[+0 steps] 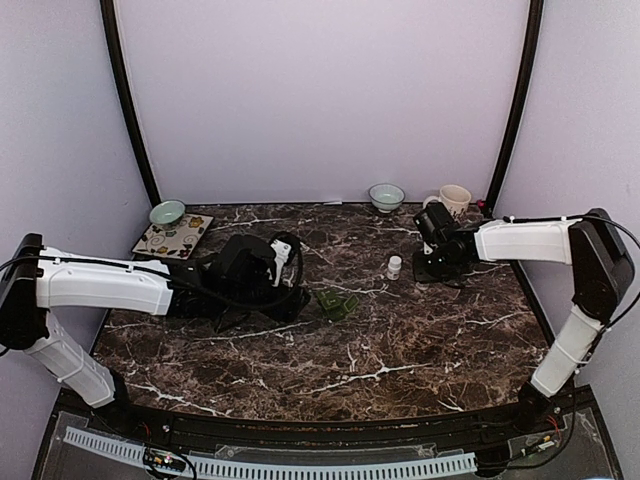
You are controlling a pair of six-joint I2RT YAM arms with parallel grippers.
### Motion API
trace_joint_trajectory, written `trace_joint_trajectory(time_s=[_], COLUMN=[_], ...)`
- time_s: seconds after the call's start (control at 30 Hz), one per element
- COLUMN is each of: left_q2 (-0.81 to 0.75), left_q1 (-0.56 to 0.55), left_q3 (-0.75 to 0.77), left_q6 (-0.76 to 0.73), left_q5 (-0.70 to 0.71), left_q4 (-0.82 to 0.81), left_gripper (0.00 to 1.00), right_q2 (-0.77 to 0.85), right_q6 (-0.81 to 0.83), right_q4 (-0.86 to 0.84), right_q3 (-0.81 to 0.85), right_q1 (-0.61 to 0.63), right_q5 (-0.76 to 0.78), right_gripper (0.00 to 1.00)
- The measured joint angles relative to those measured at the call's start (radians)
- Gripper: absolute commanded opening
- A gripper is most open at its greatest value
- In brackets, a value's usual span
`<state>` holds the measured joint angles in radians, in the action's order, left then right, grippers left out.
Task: Sort the pills into containers
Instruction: Place the pill bottle at the center of the board.
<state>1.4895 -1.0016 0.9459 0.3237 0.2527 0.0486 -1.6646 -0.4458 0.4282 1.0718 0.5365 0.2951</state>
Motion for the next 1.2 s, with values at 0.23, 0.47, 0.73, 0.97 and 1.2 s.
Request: trace_joint_trajectory(time_s=[0.23,0.47,0.73,0.97,1.2], left_q2=[0.016,0.023,0.035,0.048,0.055], left_q1=[0.003,0.004,0.004,0.011,0.058], left_q3=[-0.017,-0.034,-0.038,-0.049,-0.061], left_q6=[0.044,0.073,0.085,0.1,0.125], left_q5=[-0.005,-0.006,-0.007,-0.014,-0.064], left_q4=[-0.029,-0.034,-0.035,-0.045,-0.075], left_gripper=[0.72,0.71,0.72,0.72,0.72], right_q2=[-0.061,-0.094,-0.094,-0.078,0.01], right_q6=[0.001,0.001,-0.003,-0.005,-0.007], right_q4=[-0.084,-0.126,-0.14,-0.136,-0.128], right_q3=[-0.009,-0.016,-0.021,-0.025,-0.025], right_q1=[-0.016,-0.019,-0.02,-0.02,-0.02], right_q5=[0.019,0.017,0.013,0.015,0.04], right_gripper=[0.13,0.3,0.42,0.48,0.5])
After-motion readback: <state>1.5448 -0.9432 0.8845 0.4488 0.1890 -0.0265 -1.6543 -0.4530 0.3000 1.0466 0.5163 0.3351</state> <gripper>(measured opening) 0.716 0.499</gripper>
